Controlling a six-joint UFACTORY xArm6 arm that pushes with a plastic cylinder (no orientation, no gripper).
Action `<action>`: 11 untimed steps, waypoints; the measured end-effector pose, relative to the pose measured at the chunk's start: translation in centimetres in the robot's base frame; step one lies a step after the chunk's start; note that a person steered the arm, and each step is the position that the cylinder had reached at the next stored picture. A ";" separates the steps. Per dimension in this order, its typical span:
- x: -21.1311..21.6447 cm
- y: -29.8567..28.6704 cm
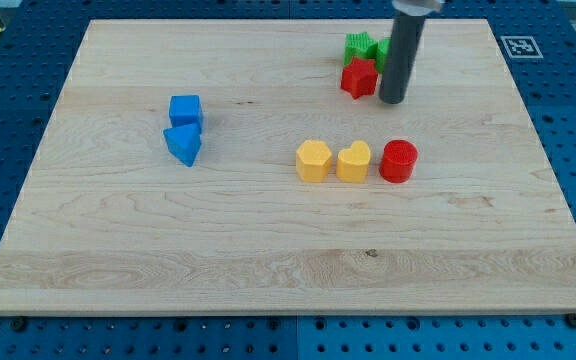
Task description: Push the red star towards the blue cube
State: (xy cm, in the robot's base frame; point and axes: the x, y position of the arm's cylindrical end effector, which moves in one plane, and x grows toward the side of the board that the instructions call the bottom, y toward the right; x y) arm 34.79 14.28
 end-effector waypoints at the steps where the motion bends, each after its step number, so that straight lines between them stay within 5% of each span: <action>1: -2.8 0.8; 8: -2.5 -10.3; 11: 1.1 -15.5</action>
